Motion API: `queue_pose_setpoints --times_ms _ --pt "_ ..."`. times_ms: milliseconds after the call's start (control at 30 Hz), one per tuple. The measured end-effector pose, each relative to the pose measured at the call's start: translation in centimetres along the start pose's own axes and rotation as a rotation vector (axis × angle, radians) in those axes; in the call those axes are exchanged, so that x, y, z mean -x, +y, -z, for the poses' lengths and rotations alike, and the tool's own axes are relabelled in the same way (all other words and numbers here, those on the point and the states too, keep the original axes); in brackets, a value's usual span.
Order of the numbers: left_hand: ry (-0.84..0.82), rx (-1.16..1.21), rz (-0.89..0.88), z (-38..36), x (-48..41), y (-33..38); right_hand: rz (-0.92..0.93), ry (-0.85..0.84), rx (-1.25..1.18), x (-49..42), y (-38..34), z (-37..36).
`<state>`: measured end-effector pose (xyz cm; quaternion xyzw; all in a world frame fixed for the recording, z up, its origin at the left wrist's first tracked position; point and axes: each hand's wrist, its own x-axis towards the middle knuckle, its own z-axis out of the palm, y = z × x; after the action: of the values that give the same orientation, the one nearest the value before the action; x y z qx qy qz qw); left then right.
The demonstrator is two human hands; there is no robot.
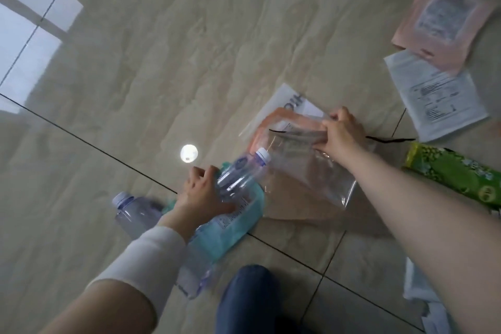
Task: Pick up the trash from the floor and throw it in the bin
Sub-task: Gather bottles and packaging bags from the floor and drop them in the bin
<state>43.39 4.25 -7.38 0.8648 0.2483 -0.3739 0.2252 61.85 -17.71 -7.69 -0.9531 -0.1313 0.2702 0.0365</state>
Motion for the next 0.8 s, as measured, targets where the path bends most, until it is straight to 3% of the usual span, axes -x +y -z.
queue_pose_setpoints --times_ms 133,433,667,800 --pt "-0.002 -0.102 -0.001 -0.2 1.2 -0.2 -0.028 -0.036 -0.024 0.9 0.1 0.0" --pt "-0.138 -0.173 -0.052 0.2 1.5 -0.2 -0.112 0.091 -0.161 2.6 0.7 0.6" --pt "-0.076 -0.063 0.032 -0.7 2.3 1.0 -0.070 0.065 -0.077 3.7 1.3 2.8" --pt "-0.069 0.077 0.084 1.6 4.1 2.2 -0.186 -0.050 -0.090 5.5 1.8 5.4"
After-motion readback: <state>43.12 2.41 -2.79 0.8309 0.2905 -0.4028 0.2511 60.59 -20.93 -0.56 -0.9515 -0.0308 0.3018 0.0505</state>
